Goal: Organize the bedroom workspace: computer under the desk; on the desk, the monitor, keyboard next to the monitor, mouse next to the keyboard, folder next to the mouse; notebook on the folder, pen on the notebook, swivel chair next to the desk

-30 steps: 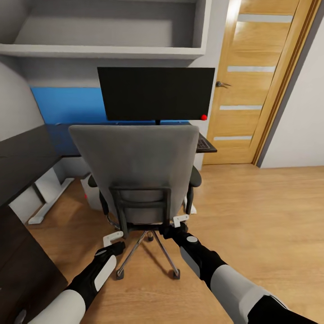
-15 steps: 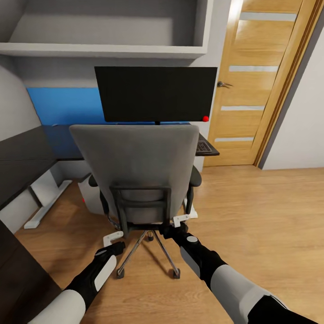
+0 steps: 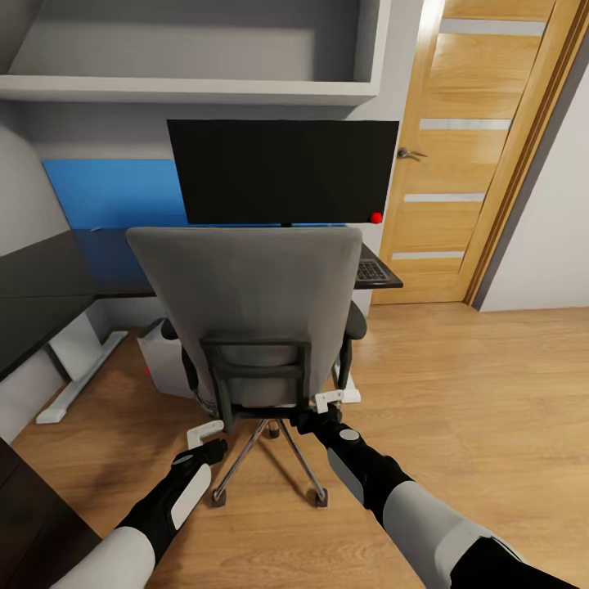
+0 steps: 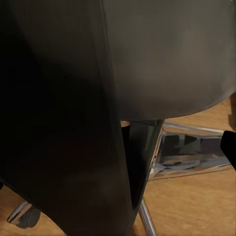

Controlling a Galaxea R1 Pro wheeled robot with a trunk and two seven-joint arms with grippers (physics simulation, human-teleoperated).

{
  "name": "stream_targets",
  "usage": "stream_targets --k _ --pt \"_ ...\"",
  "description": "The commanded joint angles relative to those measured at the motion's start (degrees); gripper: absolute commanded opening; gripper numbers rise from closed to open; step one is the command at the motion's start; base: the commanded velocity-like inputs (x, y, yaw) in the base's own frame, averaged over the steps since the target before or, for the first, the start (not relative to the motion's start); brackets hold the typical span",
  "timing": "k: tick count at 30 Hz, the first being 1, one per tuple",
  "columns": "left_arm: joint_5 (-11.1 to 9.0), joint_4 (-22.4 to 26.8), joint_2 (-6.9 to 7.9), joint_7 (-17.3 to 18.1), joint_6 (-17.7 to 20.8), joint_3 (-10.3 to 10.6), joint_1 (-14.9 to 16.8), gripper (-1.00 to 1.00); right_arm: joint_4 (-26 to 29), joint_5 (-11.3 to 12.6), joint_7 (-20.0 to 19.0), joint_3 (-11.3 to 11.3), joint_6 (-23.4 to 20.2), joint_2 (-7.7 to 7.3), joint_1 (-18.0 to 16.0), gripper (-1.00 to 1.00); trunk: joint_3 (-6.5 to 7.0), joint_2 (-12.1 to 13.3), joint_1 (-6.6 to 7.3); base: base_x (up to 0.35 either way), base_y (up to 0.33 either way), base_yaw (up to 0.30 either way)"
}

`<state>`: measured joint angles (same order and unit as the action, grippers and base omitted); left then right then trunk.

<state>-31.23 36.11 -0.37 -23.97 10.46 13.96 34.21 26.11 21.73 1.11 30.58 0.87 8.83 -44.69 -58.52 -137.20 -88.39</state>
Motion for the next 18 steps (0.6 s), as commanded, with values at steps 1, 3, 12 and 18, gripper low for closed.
stream_targets --k 1,3,12,18 --pt "-0.4 0.1 0.05 -0.47 0.17 0.28 0.04 1.0 -0.01 0.59 0.12 0.36 0.09 -0.04 -0.05 1.0 -0.05 -0.02 0.01 0.015 0.0 0.0" --pt "-0.41 0.1 0.07 -0.47 0.18 0.28 0.05 1.0 -0.01 0.59 0.12 0.36 0.09 -0.04 -0.07 1.0 -0.05 -0.02 0.01 0.01 0.0 0.0" --pt "-0.45 0.1 0.1 -0.38 0.26 0.2 0.05 1.0 -0.01 0.59 0.12 0.38 0.09 0.02 -0.06 1.0 -0.05 -0.02 0.01 -0.085 0.0 0.0" --pt "-0.43 0.1 0.1 -0.38 0.26 0.19 0.06 1.0 -0.01 0.59 0.12 0.36 0.09 -0.03 -0.06 1.0 -0.05 -0.02 0.01 -0.294 0.0 0.0"
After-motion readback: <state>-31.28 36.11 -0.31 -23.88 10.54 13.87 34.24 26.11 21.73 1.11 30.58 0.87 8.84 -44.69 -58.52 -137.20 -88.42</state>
